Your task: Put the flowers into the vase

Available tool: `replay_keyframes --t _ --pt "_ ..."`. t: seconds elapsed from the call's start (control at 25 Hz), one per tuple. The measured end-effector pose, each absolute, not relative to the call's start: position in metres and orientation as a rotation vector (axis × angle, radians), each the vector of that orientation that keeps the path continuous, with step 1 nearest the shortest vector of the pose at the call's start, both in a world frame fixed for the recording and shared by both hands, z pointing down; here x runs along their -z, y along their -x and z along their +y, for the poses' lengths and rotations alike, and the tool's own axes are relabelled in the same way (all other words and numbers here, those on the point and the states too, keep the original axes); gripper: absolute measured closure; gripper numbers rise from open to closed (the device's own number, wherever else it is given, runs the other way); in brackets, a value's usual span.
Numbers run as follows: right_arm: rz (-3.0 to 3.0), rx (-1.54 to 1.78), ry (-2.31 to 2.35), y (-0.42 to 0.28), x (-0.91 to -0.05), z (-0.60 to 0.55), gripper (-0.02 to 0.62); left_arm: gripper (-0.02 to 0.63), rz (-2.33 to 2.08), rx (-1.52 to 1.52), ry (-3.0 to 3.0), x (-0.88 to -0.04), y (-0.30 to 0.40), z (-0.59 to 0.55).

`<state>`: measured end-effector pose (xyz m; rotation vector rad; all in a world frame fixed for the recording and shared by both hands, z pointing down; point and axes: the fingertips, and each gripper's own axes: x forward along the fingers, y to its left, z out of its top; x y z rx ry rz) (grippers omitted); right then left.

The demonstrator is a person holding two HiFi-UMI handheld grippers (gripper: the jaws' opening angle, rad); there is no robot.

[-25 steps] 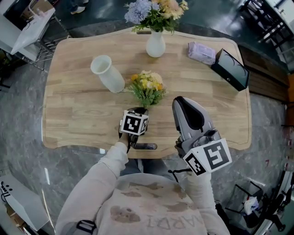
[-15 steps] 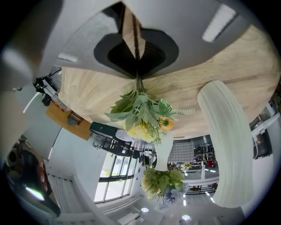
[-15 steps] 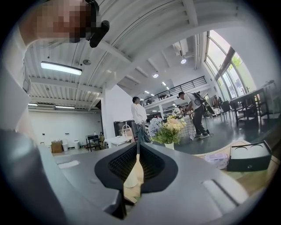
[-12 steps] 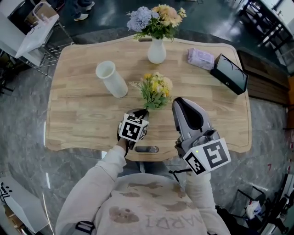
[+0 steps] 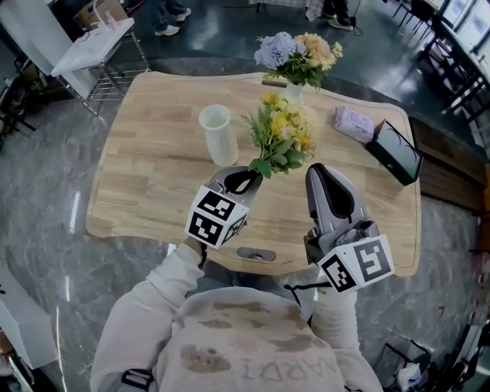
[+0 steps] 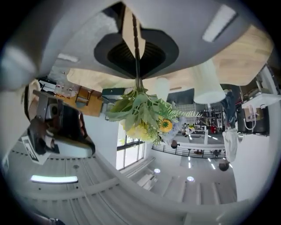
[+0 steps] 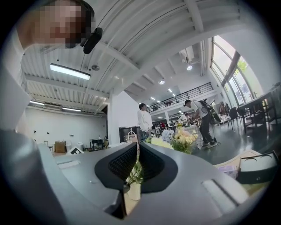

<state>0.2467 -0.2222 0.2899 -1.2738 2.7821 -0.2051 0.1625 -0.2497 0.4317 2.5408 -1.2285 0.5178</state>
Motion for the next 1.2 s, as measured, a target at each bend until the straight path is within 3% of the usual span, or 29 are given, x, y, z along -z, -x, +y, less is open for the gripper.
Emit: replay_keyframes --t 0.48,0.8,1.2 --pt "2.865 0.163 1.158 -0.157 -0.28 -0.233 0.552 0.574 -1.366 -0.217 -2.725 -0.304 -0.079 -0.28" --pt "2.873 0.191 1.178 -0.099 -0.283 -0.249 0.552 0.574 -1.313 -0.062 -2.803 -0.275 -0.03 -0.316" --pt "2.854 0.212 1.341 -0.064 -0.294 -0.27 0.554 0.574 -1.062 0.238 -2.915 -0.269 -0.023 -0.364"
